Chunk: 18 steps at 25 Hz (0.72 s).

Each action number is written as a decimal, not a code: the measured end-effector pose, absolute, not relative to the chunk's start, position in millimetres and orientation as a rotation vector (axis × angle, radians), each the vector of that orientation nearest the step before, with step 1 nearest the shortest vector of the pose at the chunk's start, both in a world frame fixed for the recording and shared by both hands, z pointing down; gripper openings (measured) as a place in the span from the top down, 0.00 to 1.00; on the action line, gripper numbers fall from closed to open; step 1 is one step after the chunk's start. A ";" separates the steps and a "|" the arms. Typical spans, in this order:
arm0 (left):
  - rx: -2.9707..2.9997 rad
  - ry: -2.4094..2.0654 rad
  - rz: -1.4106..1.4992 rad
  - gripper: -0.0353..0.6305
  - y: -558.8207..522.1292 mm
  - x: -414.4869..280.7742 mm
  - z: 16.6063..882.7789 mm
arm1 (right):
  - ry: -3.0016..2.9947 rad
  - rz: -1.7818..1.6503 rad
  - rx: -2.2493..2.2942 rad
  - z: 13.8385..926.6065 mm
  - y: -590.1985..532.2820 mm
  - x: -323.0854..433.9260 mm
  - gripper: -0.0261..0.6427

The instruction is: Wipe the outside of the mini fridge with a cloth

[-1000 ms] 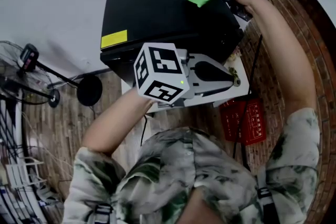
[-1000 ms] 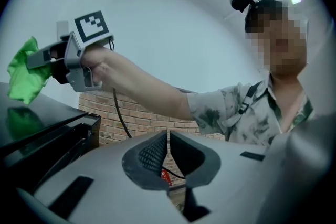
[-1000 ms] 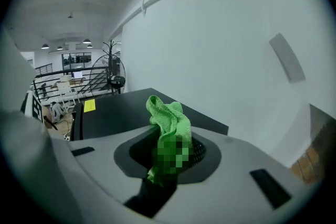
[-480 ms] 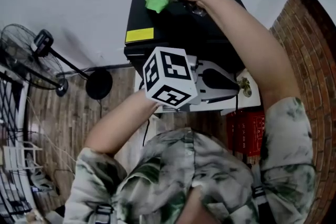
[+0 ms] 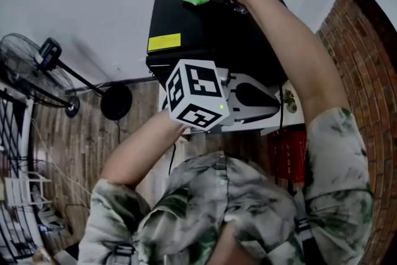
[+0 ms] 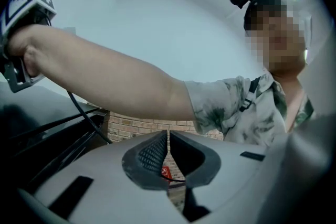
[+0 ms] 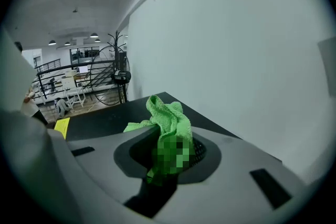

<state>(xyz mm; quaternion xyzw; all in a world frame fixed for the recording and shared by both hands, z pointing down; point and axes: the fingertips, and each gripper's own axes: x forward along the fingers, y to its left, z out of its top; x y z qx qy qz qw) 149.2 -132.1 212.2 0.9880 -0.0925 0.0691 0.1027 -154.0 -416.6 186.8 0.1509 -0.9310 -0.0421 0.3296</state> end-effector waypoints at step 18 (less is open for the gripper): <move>2.902 -0.151 0.187 0.90 -150.3 198.3 219.8 | -2.318 -0.016 0.726 188.0 -515.1 40.7 0.82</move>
